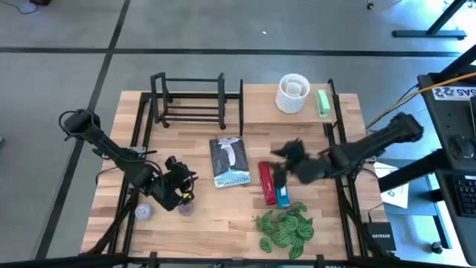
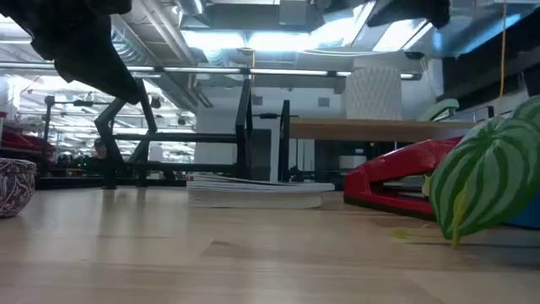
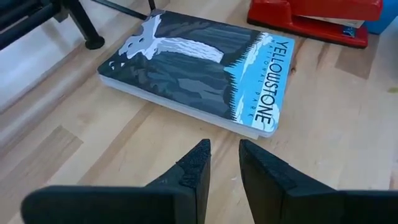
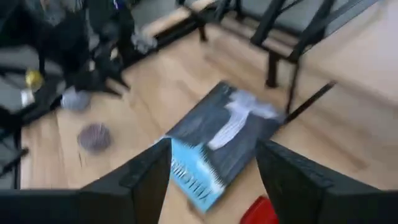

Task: Stock shelves
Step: Put the red stapler on the shelf

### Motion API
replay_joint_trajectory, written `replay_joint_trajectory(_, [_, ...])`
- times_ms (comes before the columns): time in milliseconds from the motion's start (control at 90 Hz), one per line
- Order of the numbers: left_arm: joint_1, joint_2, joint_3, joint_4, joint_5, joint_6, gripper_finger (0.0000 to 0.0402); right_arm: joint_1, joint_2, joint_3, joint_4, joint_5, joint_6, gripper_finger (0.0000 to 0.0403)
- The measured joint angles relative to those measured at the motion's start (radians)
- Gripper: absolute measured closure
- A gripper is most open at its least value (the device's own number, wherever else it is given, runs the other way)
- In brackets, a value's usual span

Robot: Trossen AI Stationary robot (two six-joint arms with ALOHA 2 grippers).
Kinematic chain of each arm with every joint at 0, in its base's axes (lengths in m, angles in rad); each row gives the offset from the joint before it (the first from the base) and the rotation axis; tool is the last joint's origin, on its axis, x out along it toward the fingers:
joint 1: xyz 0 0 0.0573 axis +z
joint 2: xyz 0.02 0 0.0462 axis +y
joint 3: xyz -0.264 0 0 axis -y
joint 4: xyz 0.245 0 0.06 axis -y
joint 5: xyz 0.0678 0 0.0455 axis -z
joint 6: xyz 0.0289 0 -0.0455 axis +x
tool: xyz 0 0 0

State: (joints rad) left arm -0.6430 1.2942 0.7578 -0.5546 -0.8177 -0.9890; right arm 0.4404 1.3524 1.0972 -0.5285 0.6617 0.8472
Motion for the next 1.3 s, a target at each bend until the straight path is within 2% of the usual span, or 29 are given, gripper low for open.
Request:
replay_joint_trajectory(122, [0.000, 0.000, 0.000, -0.001, -0.004, 0.000, 0.0335, -0.001, 0.143, 0.097, -0.045, -0.108, 0.002, 0.0205])
replay_joint_trajectory(267, [0.000, 0.000, 0.000, 0.001, -0.014, 0.020, 0.0335, -0.001, 0.257, 0.200, -0.055, -0.141, -0.109, 0.0215])
replay_joint_trajectory(456, [0.000, 0.000, 0.000, 0.005, -0.016, 0.028, 0.0335, -0.046, 0.330, 0.299, -0.270, -0.280, 0.060, 0.0222])
replay_joint_trajectory(578, [0.000, 0.000, 0.000, 0.020, -0.017, 0.036, 0.0335, -0.065, 0.345, 0.286, -0.367, -0.324, 0.088, 0.0204])
replay_joint_trajectory(733, [0.000, 0.000, 0.000, 0.022, -0.007, 0.029, 0.0335, -0.075, 0.345, 0.240, -0.386, -0.357, 0.104, 0.0144])
replay_joint_trajectory(856, [0.000, 0.001, 0.000, 0.021, -0.004, 0.031, 0.0335, -0.083, 0.346, 0.203, -0.387, -0.366, 0.202, 0.0094])
replay_joint_trajectory(933, [0.000, 0.001, 0.000, 0.021, -0.004, 0.033, 0.0335, -0.089, 0.347, 0.178, -0.389, -0.354, 0.292, 0.0076])
replay_joint_trajectory(1089, [0.000, 0.001, 0.000, 0.021, -0.005, 0.036, 0.0335, -0.090, 0.383, 0.157, -0.385, -0.364, 0.358, 0.0077])
replay_joint_trajectory(1300, [0.000, 0.001, 0.000, 0.021, -0.005, 0.039, 0.0335, -0.090, 0.472, 0.156, -0.355, -0.393, 0.361, 0.0112])
